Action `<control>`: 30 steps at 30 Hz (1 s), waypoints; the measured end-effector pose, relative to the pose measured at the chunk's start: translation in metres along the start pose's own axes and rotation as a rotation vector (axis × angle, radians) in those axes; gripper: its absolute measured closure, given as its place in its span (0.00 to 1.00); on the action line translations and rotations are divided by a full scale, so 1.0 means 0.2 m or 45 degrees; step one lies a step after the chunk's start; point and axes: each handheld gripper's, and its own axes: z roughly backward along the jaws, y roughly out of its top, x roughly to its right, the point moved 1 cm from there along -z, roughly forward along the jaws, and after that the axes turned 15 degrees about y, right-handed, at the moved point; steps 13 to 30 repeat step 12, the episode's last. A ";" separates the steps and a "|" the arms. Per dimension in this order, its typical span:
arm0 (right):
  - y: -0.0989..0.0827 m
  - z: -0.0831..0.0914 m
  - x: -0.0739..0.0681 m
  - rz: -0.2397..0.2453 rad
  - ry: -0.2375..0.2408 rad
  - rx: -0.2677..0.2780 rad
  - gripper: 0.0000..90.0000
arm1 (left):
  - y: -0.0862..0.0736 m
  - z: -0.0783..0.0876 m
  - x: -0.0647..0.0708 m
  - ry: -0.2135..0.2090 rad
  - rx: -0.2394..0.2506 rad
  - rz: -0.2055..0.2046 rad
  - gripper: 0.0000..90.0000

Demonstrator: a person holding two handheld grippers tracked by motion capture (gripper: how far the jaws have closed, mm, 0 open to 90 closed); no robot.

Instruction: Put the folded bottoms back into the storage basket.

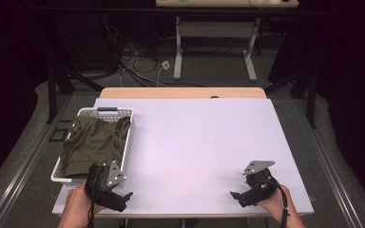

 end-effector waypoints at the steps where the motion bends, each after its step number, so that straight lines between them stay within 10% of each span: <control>1: 0.00 0.00 0.00 0.002 0.000 0.003 0.04 | 0.00 0.00 0.00 -0.001 0.012 0.013 0.00; 30: -0.01 0.02 -0.01 0.002 -0.004 0.048 0.03 | -0.04 -0.01 0.00 -0.033 0.047 0.082 0.00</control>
